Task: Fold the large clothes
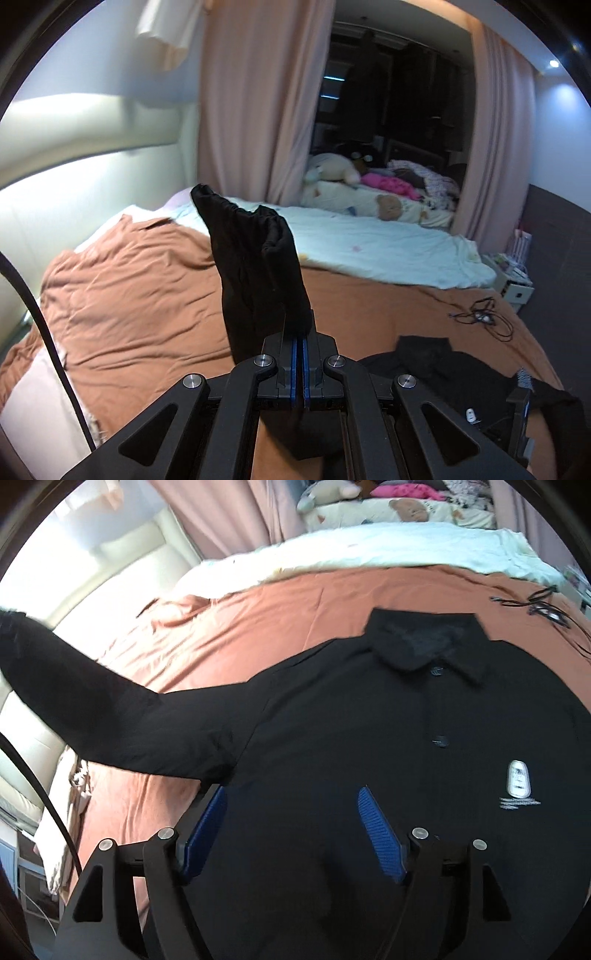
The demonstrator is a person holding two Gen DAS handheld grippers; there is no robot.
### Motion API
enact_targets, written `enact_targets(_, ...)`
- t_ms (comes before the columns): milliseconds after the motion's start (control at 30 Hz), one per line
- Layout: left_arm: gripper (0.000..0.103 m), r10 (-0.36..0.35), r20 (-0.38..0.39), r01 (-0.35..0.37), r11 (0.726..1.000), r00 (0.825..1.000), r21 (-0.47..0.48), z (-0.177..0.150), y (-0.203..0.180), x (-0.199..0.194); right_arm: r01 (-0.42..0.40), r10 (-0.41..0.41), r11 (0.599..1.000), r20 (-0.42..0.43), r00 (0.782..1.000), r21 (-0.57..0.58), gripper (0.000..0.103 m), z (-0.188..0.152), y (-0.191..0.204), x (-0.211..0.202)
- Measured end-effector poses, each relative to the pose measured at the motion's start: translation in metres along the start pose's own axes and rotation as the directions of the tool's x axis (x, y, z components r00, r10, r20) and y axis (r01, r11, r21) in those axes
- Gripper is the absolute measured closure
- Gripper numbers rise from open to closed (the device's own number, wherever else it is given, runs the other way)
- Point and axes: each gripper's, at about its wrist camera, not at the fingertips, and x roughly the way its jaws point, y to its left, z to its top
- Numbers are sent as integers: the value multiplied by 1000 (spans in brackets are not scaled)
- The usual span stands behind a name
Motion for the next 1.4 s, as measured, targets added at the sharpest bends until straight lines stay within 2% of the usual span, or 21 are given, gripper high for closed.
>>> enact_targets(233, 102, -136, -14, 136, 987, 991, 80, 10, -89, 15, 53, -57, 995, 56, 997, 84, 31, -31, -57, -62)
enact_targets(300, 102, -165, -26, 167, 981, 986, 99, 9, -102, 21, 88, -94, 991, 54, 994, 98, 31, -37, -77, -79)
enact_targets(533, 102, -273, -96, 286, 943, 957, 169, -4, -176, 47, 127, -140, 976, 64, 988, 176, 31, -59, -125, -113)
enact_targets(600, 102, -306, -120, 324, 929, 944, 179, -12, -197, 54, 134, -150, 969, 64, 987, 207, 31, -67, -142, -122)
enact_targets(700, 102, -367, -162, 394, 898, 916, 195, -24, -224, 62, 144, -162, 960, 57, 985, 241, 31, -77, -163, -134)
enact_targets(767, 101, -412, -224, 455, 869, 883, 196, -36, -247, 73, 157, -177, 952, 53, 983, 261, 31, -85, -172, -142)
enact_targets(800, 99, -427, -261, 481, 855, 866, 193, -43, -257, 79, 160, -182, 948, 55, 982, 276, 31, -87, -176, -145)
enact_targets(867, 77, -449, -359, 533, 826, 818, 184, -57, -278, 97, 146, -174, 941, 64, 983, 305, 31, -91, -182, -148)
enact_targets(900, 49, -454, -390, 549, 816, 801, 180, -65, -283, 103, 141, -171, 937, 67, 983, 318, 31, -94, -185, -150)
enact_targets(933, 35, -455, -406, 557, 811, 792, 178, -72, -286, 104, 137, -169, 935, 69, 983, 327, 31, -95, -188, -151)
enact_targets(967, 14, -451, -405, 555, 811, 795, 186, -78, -285, 103, 132, -164, 934, 70, 984, 332, 29, -96, -190, -151)
enact_targets(1000, 8, -446, -392, 549, 811, 804, 203, -84, -281, 99, 129, -161, 934, 70, 985, 332, 28, -96, -191, -150)
enact_targets(1100, 8, -412, -389, 523, 818, 824, 240, -97, -271, 93, 125, -153, 936, 61, 986, 328, 28, -95, -193, -146)
enact_targets(1200, 8, -360, -388, 468, 852, 848, 232, -105, -246, 90, 104, -129, 937, 56, 990, 335, 28, -91, -194, -138)
enact_targets(1233, 8, -331, -384, 437, 869, 862, 232, -109, -230, 87, 105, -129, 936, 51, 990, 337, 28, -89, -195, -134)
enact_targets(1400, 8, -235, -382, 329, 922, 894, 205, -127, -165, 82, 106, -125, 935, 36, 992, 338, 28, -77, -206, -108)
